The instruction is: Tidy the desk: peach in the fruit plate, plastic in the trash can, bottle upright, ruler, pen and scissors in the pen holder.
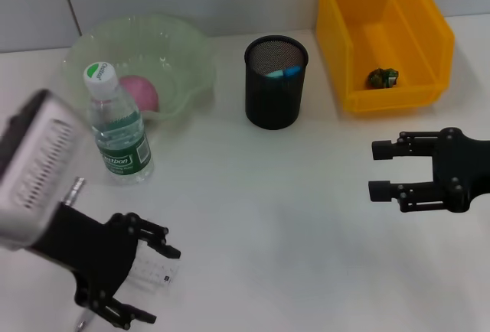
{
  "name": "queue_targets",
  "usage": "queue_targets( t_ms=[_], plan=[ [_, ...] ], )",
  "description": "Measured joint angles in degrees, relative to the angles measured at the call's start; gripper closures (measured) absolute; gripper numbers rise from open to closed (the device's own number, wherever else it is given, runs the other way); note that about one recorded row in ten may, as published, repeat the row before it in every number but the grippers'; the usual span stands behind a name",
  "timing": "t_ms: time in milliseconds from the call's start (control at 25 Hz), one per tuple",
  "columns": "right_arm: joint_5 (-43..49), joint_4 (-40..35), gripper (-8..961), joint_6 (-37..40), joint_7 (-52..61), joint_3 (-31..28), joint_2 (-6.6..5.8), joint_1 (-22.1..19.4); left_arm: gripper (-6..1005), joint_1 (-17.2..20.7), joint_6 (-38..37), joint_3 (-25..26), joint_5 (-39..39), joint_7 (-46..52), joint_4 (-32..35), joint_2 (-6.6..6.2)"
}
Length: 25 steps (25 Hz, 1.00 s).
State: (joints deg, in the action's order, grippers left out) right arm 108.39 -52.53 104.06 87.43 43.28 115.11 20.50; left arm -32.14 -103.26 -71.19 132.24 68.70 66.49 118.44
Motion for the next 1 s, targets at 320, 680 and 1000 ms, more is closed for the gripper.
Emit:
queue_targets(
  t_ms=[320, 680, 1000],
  plan=[
    [0.1, 0.5, 223, -0.1, 1.3, -0.2, 0.27, 0.0, 223, -4.8, 4.5, -5.0, 4.1, -1.1, 1.0, 0.34],
    [0.1, 0.5, 230, -1.0, 2.0, 0.0, 0.2, 0.7, 226, -5.9, 7.3, -9.3, 8.5, -0.3, 1.8, 0.46],
    [0.8, 0.5, 235, -1.4, 2.6, -0.1, 0.2, 1.1, 228, -6.0, 7.4, -12.7, 9.5, 1.3, 2.0, 0.5]
  ],
)
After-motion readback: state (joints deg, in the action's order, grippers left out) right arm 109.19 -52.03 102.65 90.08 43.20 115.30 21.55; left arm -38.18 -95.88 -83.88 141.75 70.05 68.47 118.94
